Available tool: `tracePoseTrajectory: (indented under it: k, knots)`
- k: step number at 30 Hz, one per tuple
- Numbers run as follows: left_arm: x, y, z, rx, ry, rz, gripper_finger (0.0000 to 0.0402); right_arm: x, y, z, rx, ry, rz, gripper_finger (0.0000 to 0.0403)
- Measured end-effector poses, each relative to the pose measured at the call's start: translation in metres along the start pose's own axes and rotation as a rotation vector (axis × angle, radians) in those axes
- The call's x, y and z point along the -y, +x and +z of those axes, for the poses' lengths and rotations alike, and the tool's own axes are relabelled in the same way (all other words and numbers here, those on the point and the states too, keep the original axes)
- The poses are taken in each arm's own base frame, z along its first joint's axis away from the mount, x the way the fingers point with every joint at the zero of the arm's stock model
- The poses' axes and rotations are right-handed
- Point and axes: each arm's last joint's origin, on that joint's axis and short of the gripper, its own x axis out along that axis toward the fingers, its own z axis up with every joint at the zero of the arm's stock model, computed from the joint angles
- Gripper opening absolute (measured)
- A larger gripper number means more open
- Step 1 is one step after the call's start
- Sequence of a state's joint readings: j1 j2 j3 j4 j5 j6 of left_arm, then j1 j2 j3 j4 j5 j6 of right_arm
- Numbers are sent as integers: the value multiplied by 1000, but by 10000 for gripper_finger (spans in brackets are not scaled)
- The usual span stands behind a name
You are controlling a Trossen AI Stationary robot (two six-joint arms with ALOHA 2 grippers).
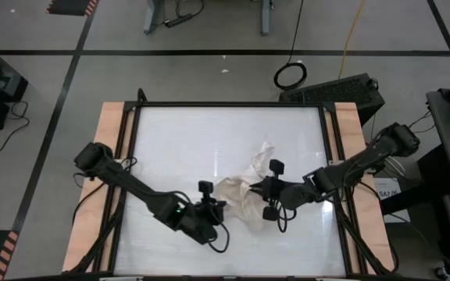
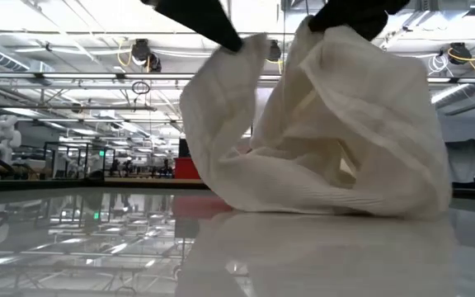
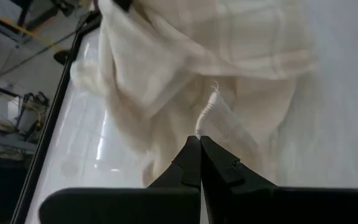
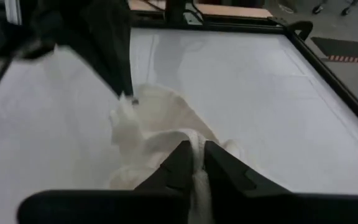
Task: Roll towel
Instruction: Roll the white towel
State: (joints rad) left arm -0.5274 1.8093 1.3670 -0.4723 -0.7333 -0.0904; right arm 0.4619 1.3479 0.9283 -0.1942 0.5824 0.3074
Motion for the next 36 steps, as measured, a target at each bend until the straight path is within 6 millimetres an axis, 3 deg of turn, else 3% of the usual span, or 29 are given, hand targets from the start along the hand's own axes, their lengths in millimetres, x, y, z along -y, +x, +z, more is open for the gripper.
tracePoseTrajectory:
  k: [7, 12, 17, 20, 29, 36]
  knots:
    - [1, 8, 0, -4, 6, -19, 0, 2, 3, -12, -54, 0, -12, 118]
    - [1, 9, -1, -13, 6, -54, 0, 1, 0, -20, -129, -97, 3, 172]
    - [3, 7, -5, -48, 33, -69, 0, -6, 3, -21, -113, -146, 20, 199]
    - [8, -2, -11, -84, 52, -77, 0, -15, 18, -27, -96, -194, -16, 202]
    - [28, -29, -15, -54, 16, -75, 0, -29, 88, -47, -49, -339, -85, 195]
    - [35, -36, -16, -45, -21, -94, 0, -28, 122, -59, -209, -445, -39, 167]
